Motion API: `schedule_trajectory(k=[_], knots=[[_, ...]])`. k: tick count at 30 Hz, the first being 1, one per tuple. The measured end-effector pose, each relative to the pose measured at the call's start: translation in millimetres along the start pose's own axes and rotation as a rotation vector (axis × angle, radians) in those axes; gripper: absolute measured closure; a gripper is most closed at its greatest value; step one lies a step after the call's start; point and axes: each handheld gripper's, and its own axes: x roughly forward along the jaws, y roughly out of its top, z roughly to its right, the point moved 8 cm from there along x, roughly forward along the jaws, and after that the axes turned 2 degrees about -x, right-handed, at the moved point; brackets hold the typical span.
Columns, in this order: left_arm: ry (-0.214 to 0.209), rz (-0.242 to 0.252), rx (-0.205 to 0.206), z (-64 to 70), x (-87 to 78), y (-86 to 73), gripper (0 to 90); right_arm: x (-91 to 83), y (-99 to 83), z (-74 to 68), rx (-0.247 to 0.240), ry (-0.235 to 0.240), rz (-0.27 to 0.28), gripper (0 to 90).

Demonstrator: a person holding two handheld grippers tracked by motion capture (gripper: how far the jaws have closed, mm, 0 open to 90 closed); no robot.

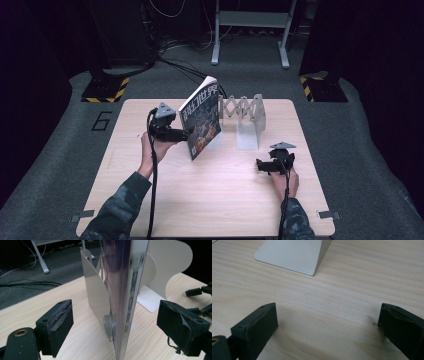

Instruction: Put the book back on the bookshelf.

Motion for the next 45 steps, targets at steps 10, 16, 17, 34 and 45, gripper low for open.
schedule_trajectory(k=[10,16,17,34,45], knots=[[-0.002,-0.059,-0.046,-2.4,20.9,-43.8,20.7,0.1,0.0,0.3,-0.002,0.003,0.002,2.4],[-0.011,-0.088,-0.079,1.2,35.1,-67.6,26.4,0.1,0.0,0.3,-0.003,0.003,0.002,2.5],[-0.011,-0.088,-0.079,1.2,35.1,-67.6,27.7,0.1,0.0,0.3,-0.003,0.003,0.002,2.5],[0.024,-0.146,-0.187,11.5,64.6,-113.4,62.1,0.1,0.3,0.1,-0.007,0.006,0.004,3.0],[-0.031,-0.144,-0.263,27.0,72.7,-120.0,70.4,0.2,0.4,0.1,-0.008,0.007,0.004,2.9]])
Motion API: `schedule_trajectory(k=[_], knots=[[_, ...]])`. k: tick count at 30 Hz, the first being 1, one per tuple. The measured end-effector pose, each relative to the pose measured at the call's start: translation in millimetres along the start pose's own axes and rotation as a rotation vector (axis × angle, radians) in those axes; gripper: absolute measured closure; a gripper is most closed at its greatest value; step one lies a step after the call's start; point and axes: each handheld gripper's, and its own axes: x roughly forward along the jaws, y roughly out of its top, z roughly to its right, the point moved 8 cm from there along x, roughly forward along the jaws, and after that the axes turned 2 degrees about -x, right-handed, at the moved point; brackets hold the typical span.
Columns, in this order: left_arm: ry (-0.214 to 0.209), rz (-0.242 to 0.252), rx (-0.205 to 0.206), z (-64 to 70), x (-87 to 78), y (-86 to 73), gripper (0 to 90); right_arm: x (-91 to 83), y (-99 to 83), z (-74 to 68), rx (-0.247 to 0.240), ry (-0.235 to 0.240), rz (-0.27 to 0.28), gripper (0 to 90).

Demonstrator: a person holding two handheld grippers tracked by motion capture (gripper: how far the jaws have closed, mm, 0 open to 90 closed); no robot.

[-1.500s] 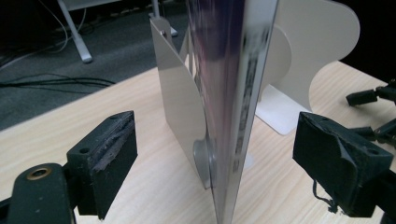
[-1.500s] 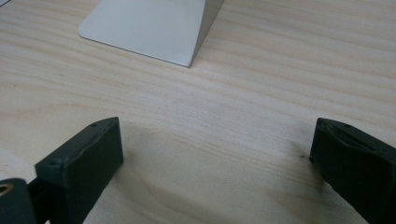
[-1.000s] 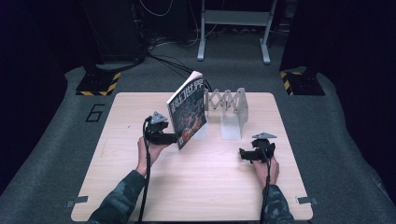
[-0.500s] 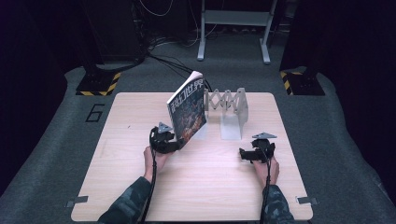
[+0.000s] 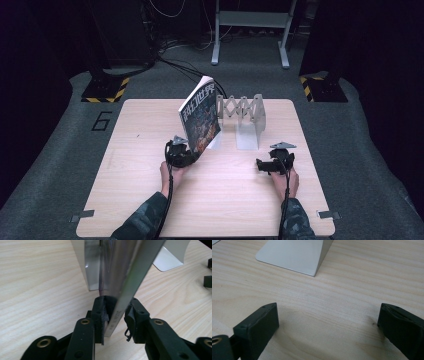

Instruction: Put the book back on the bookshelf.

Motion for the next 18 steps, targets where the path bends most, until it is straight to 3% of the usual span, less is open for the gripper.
schedule_trajectory(k=[3,12,13,14,16,18], knots=[[-0.001,0.002,0.002,1.6,0.9,-0.4,74.9,0.1,0.0,0.0,0.001,-0.002,0.001,2.9],[-0.034,-0.003,-0.001,8.8,4.8,-2.6,74.7,0.1,0.3,-0.1,0.001,-0.001,0.001,3.1],[-0.042,0.024,-0.038,13.7,8.0,-0.7,73.5,0.1,0.3,-0.1,0.001,-0.001,0.001,3.1],[-0.04,0.011,-0.007,13.0,7.7,-1.0,73.4,0.2,0.3,-0.3,0.002,0.0,0.001,3.1],[-0.047,0.024,-0.037,17.6,10.3,-0.1,73.0,0.2,0.4,-0.1,0.001,-0.001,0.001,3.1],[-0.053,0.027,-0.033,20.4,12.5,-0.1,72.8,0.1,0.3,-0.4,0.004,0.0,0.0,3.1]])
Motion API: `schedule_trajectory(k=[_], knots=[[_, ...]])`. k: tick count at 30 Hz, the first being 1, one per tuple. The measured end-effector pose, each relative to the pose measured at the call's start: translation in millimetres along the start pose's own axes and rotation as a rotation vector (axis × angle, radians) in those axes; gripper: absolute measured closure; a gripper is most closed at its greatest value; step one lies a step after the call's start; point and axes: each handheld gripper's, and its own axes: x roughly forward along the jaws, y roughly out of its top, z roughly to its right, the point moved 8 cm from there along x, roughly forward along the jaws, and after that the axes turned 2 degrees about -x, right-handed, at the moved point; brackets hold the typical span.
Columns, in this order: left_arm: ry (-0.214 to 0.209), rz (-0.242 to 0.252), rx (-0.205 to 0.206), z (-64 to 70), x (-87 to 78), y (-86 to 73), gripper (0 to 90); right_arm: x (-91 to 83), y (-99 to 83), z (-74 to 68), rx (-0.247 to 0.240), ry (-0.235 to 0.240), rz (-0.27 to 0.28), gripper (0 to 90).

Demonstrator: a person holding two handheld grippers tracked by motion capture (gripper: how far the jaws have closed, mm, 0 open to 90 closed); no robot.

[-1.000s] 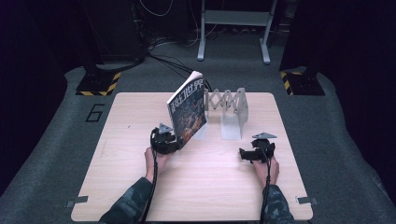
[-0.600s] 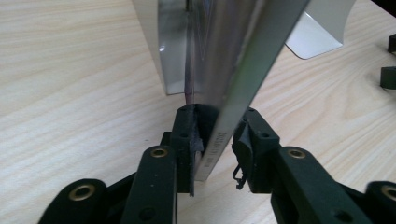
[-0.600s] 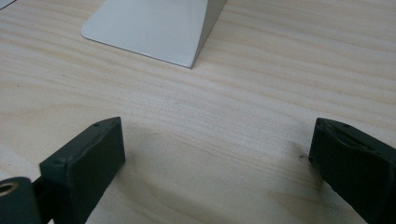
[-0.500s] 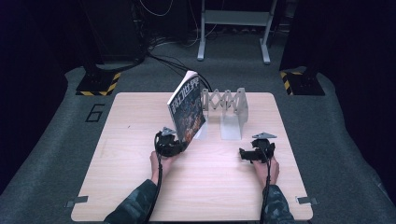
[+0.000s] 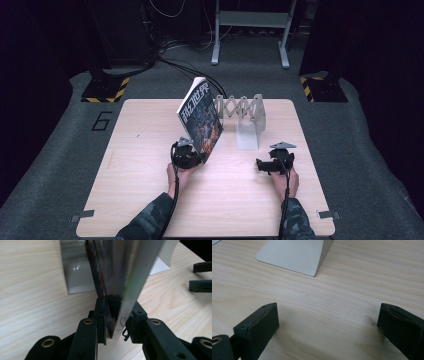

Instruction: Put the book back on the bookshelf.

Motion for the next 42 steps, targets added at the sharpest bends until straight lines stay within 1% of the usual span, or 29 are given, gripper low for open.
schedule_trajectory(k=[1,3,5,7,8,9,10,11,12,13,17,18,20,21,23,24,27,31,32,33,34,35,37,38,39,40,42], knots=[[0.0,0.002,-0.009,2.2,0.9,-0.6,72.6,0.1,0.1,0.1,-0.002,0.0,0.001,3.1],[-0.006,-0.004,-0.003,5.6,2.8,-2.4,72.5,0.0,0.0,-0.1,0.0,0.001,0.0,3.1],[-0.012,-0.013,-0.012,10.2,5.2,-5.5,72.5,0.0,0.0,-0.1,0.0,0.001,0.0,3.2],[-0.014,-0.011,-0.007,12.7,7.4,-7.3,72.6,0.0,0.1,0.1,-0.002,0.0,0.001,3.2],[-0.01,-0.022,0.042,10.6,7.2,-7.8,72.7,0.0,0.0,-0.2,0.0,0.001,0.0,3.3],[-0.017,-0.033,0.067,10.6,7.2,-8.4,73.0,-0.1,-0.1,-0.3,0.002,0.001,0.0,3.3],[-0.017,-0.033,0.067,10.6,7.2,-8.4,72.9,-0.1,0.0,-0.2,0.001,0.001,0.0,3.3],[-0.011,-0.028,0.051,12.3,7.9,-8.4,72.8,-0.1,0.0,-0.2,0.001,0.001,0.0,3.3],[-0.011,-0.018,0.047,14.1,9.2,-8.2,72.6,-0.1,0.0,-0.2,0.002,0.001,0.0,3.3],[-0.015,-0.017,0.052,16.1,10.5,-8.3,72.4,-0.1,0.0,-0.2,0.001,0.001,0.0,3.3],[-0.013,-0.006,0.049,20.0,14.0,-7.9,71.9,0.0,0.1,0.1,-0.003,0.001,0.001,3.3],[-0.016,0.01,0.034,22.9,16.2,-7.5,71.7,0.0,0.1,0.3,-0.004,0.0,0.002,3.3],[-0.018,0.012,0.043,24.8,17.4,-7.9,71.4,0.0,0.1,0.1,-0.003,0.001,0.001,3.3],[-0.023,0.013,0.031,30.1,19.3,-10.0,71.4,0.0,0.0,-0.1,-0.002,0.001,0.001,3.3],[-0.029,0.001,0.055,33.2,19.9,-11.7,71.2,0.0,-0.1,0.2,-0.006,0.001,0.0,3.4],[-0.029,0.001,0.055,33.2,19.9,-11.7,71.1,-0.1,-0.2,-0.1,-0.003,0.002,-0.001,3.4],[-0.015,0.022,0.038,34.2,21.6,-10.1,71.1,0.0,0.0,0.4,-0.008,0.001,0.001,3.4],[0.0,0.026,0.044,33.8,23.5,-7.8,71.1,-0.1,-0.2,-0.1,-0.004,0.002,-0.001,3.4],[-0.003,0.027,0.038,34.6,24.2,-7.7,71.1,-0.1,-0.2,-0.1,-0.004,0.002,-0.001,3.4],[0.003,0.036,0.045,33.8,25.3,-6.5,71.1,-0.1,-0.2,-0.1,-0.004,0.002,-0.001,3.4],[0.007,0.033,0.033,34.5,25.7,-6.9,71.1,0.0,0.0,-0.3,0.0,0.002,0.001,3.4],[0.013,0.043,0.03,34.6,26.8,-6.4,71.1,-0.1,0.0,-0.3,0.0,0.002,0.001,3.5],[0.01,0.047,0.035,35.0,28.3,-5.9,71.1,-0.1,0.0,-0.3,0.0,0.002,0.001,3.4],[0.016,0.054,0.006,36.9,29.4,-5.6,71.0,-0.1,0.0,-0.3,-0.001,0.002,0.001,3.5],[0.017,0.048,0.033,34.9,29.9,-4.5,71.1,0.0,0.2,0.2,-0.005,0.001,0.002,3.6],[0.023,0.059,-0.006,36.8,31.4,-3.5,71.1,0.0,0.1,-0.2,-0.002,0.002,0.001,3.6],[0.02,0.055,-0.002,36.1,33.2,-1.6,71.1,0.0,0.2,0.1,-0.006,0.002,0.003,3.6]])
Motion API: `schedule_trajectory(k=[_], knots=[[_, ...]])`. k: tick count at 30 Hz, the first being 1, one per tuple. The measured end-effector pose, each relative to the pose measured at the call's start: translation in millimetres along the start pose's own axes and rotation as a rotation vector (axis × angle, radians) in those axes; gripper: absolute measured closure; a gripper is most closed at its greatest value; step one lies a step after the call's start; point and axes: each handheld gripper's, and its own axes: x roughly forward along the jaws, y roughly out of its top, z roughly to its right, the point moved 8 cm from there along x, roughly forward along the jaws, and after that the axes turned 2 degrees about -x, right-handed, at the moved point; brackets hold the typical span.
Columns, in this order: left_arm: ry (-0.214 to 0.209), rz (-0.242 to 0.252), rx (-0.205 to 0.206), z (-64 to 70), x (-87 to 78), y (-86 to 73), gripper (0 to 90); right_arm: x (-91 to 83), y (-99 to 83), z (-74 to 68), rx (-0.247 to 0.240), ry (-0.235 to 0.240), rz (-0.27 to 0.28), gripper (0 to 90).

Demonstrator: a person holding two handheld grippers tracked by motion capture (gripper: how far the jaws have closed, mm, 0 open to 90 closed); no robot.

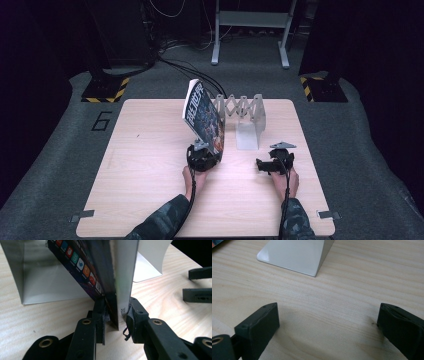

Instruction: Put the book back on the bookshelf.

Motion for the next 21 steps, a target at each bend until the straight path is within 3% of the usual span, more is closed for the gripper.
schedule_trajectory(k=[10,17,21], knots=[[0.018,0.018,-0.01,-3.4,8.4,8.3,71.1,0.0,-0.1,0.1,-0.002,0.0,0.0,3.8],[0.007,0.015,-0.017,-3.5,11.7,9.6,70.0,0.0,-0.2,-0.2,0.0,0.001,-0.001,3.8],[-0.001,0.0,-0.029,-3.2,9.6,9.4,52.4,0.0,-0.1,-0.2,0.0,0.001,-0.001,3.8]])
